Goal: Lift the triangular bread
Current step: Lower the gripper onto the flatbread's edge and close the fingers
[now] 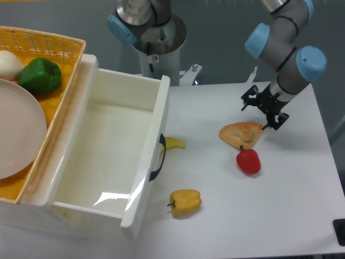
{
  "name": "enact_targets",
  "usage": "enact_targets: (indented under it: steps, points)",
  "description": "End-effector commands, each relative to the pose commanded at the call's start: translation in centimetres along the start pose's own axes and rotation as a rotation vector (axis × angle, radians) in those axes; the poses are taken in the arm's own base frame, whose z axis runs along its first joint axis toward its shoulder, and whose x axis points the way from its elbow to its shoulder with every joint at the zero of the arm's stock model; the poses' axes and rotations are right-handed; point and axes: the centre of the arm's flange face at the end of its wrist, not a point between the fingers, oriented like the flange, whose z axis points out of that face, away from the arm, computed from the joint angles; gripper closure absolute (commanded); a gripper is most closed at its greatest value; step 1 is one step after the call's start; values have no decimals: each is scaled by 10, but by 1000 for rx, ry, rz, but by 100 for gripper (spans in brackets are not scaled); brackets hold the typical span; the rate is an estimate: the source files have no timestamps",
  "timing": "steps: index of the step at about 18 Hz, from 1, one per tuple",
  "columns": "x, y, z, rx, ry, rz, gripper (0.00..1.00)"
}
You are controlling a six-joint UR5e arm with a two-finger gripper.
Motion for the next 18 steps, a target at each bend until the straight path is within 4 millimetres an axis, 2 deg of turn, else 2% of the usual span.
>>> enact_targets:
  steps: [3, 4, 5, 10, 15, 16, 18]
  points:
    - [-1, 0, 1, 0, -2, 0, 7]
    - [-1, 1, 4, 2, 3, 0, 16]
    - [0, 0, 9, 0, 2, 1, 30]
    - [1, 0, 11, -1, 1, 3, 50]
    - [-3, 0, 5, -4, -13, 2, 83]
    - [-5, 0, 0, -6, -20, 2, 87]
    - [-10, -1, -11, -8, -43, -7, 88]
